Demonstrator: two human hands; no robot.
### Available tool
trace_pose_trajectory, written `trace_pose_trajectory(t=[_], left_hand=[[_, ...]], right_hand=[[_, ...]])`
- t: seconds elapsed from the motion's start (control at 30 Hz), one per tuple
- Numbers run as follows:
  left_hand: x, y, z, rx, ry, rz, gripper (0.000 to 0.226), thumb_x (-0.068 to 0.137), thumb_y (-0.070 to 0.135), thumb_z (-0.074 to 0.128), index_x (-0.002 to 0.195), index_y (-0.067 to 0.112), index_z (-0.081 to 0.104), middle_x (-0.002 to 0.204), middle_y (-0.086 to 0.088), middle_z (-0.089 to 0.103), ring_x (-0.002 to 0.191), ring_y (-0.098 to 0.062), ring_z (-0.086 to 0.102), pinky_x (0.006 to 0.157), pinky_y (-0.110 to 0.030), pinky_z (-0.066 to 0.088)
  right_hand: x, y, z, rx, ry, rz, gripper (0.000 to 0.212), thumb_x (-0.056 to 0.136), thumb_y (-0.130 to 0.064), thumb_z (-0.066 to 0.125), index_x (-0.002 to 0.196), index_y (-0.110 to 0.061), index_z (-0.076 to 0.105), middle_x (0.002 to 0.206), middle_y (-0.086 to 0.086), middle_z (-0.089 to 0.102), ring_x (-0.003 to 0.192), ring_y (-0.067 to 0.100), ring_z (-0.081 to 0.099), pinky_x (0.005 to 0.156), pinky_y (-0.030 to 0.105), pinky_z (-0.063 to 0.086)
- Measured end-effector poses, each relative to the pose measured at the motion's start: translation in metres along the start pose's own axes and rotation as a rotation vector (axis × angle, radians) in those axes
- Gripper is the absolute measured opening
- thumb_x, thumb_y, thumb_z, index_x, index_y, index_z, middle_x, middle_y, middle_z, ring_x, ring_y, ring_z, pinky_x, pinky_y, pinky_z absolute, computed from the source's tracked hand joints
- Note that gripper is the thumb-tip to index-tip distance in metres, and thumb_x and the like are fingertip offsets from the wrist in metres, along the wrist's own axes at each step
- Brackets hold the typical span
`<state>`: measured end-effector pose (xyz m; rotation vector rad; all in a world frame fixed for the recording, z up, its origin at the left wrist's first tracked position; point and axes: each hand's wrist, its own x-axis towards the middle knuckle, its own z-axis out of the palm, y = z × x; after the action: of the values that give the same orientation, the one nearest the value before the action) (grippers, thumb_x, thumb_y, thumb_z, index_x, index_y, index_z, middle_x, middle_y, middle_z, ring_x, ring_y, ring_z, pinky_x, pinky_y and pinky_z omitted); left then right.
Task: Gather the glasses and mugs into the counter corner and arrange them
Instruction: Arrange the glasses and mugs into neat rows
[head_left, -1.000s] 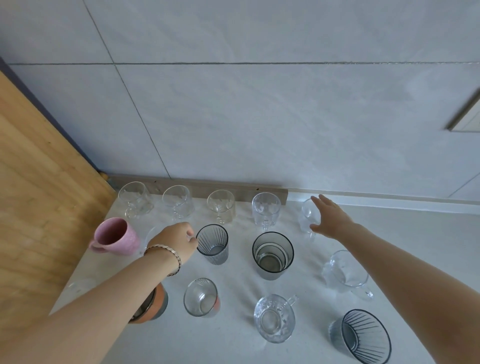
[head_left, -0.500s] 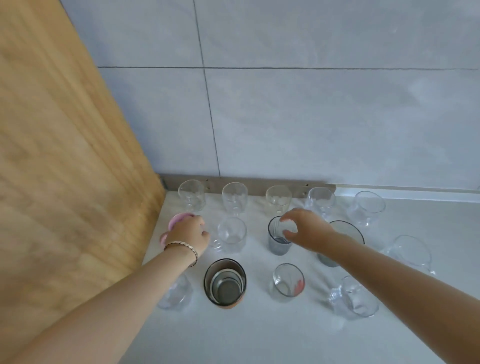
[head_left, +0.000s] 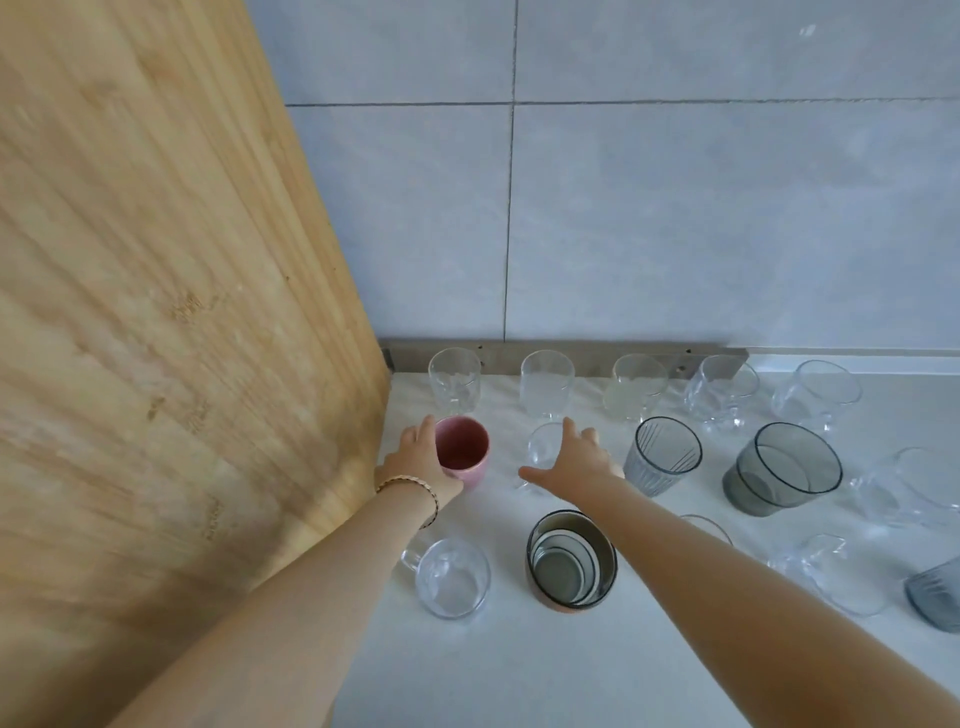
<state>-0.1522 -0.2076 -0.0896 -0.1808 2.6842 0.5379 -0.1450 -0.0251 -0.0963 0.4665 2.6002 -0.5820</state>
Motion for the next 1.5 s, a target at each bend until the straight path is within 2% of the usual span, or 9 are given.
trace_pose_trajectory(t=[0.1, 0.27, 0.37, 0.47, 0.6, 1.17, 1.33, 1.4, 1.5], left_hand=[[0.007, -0.004, 0.002, -0.013, -0.030, -0.055, 0.076, 0.072, 0.046, 0.062, 0.137, 0.033, 0.024, 0.114, -0.004, 0.063, 0.103, -0.029, 0.061, 0.088, -0.036, 0.052], [0.008, -0.005, 0.023, -0.298, -0.037, -0.183, 0.076, 0.071, 0.047, 0.062, 0.131, 0.018, 0.025, 0.096, -0.008, 0.072, 0.088, -0.030, 0.068, 0.081, -0.038, 0.057], [0.007, -0.001, 0.025, -0.350, 0.030, -0.242, 0.085, 0.063, 0.052, 0.064, 0.132, 0.020, 0.026, 0.111, -0.008, 0.065, 0.100, -0.030, 0.063, 0.090, -0.040, 0.053], [0.015, -0.001, 0.022, -0.337, 0.103, -0.060, 0.094, 0.066, 0.042, 0.074, 0.142, 0.027, 0.022, 0.139, -0.005, 0.040, 0.122, -0.028, 0.049, 0.102, -0.040, 0.044], [0.021, 0.001, 0.022, -0.493, 0.089, 0.013, 0.076, 0.060, 0.030, 0.079, 0.125, 0.032, 0.040, 0.126, -0.001, 0.052, 0.099, -0.021, 0.059, 0.089, -0.035, 0.051], [0.017, -0.005, 0.027, -0.409, 0.103, 0.002, 0.080, 0.062, 0.026, 0.080, 0.131, 0.026, 0.038, 0.126, -0.003, 0.053, 0.091, -0.016, 0.052, 0.074, -0.028, 0.043], [0.009, 0.008, 0.022, -0.102, 0.129, -0.026, 0.094, 0.067, 0.040, 0.074, 0.142, 0.022, 0.022, 0.146, -0.011, 0.030, 0.130, -0.030, 0.039, 0.106, -0.044, 0.040], [0.001, 0.027, 0.019, 0.017, 0.263, 0.129, 0.092, 0.071, 0.042, 0.070, 0.145, 0.016, 0.022, 0.152, -0.014, 0.019, 0.142, -0.030, 0.020, 0.117, -0.044, 0.024], [-0.011, 0.066, 0.019, 0.028, 0.278, 0.393, 0.076, 0.076, 0.038, 0.064, 0.140, 0.009, 0.036, 0.149, -0.015, 0.029, 0.140, -0.029, 0.027, 0.114, -0.038, 0.024]], right_hand=[[0.002, 0.000, -0.002, 0.013, 0.012, -0.014, 0.083, 0.081, -0.049, 0.063, 0.146, -0.023, 0.019, 0.141, 0.009, 0.033, 0.123, 0.033, 0.048, 0.096, 0.042, 0.046], [0.000, 0.011, -0.005, 0.007, -0.098, -0.207, 0.088, 0.076, -0.032, 0.072, 0.148, -0.026, 0.022, 0.145, 0.006, 0.028, 0.125, 0.030, 0.046, 0.103, 0.039, 0.045], [-0.001, 0.018, -0.003, -0.051, -0.100, -0.251, 0.096, 0.078, -0.032, 0.071, 0.151, -0.021, 0.010, 0.149, 0.007, 0.024, 0.132, 0.031, 0.039, 0.105, 0.039, 0.040], [0.002, 0.017, -0.001, -0.021, -0.079, -0.172, 0.098, 0.078, -0.039, 0.072, 0.150, -0.015, 0.010, 0.145, 0.013, 0.028, 0.129, 0.032, 0.044, 0.103, 0.039, 0.041], [0.006, 0.012, 0.003, 0.048, -0.033, -0.156, 0.092, 0.078, -0.037, 0.072, 0.148, -0.016, 0.016, 0.142, 0.011, 0.033, 0.121, 0.029, 0.051, 0.092, 0.035, 0.047], [0.006, 0.015, 0.004, 0.001, -0.036, -0.226, 0.098, 0.078, -0.039, 0.070, 0.151, -0.021, 0.008, 0.146, 0.006, 0.031, 0.123, 0.028, 0.050, 0.092, 0.037, 0.048], [-0.004, 0.029, -0.019, 0.135, -0.033, -0.217, 0.091, 0.083, -0.043, 0.066, 0.151, -0.016, 0.011, 0.152, 0.007, 0.027, 0.136, 0.025, 0.039, 0.106, 0.039, 0.039], [-0.011, 0.047, -0.038, 0.187, 0.079, -0.232, 0.074, 0.086, -0.036, 0.064, 0.147, -0.016, 0.026, 0.148, 0.006, 0.035, 0.130, 0.022, 0.046, 0.103, 0.037, 0.042], [-0.020, 0.087, -0.070, 0.193, 0.209, -0.233, 0.050, 0.089, -0.023, 0.061, 0.136, -0.014, 0.047, 0.138, 0.006, 0.047, 0.122, 0.023, 0.052, 0.102, 0.032, 0.042]])
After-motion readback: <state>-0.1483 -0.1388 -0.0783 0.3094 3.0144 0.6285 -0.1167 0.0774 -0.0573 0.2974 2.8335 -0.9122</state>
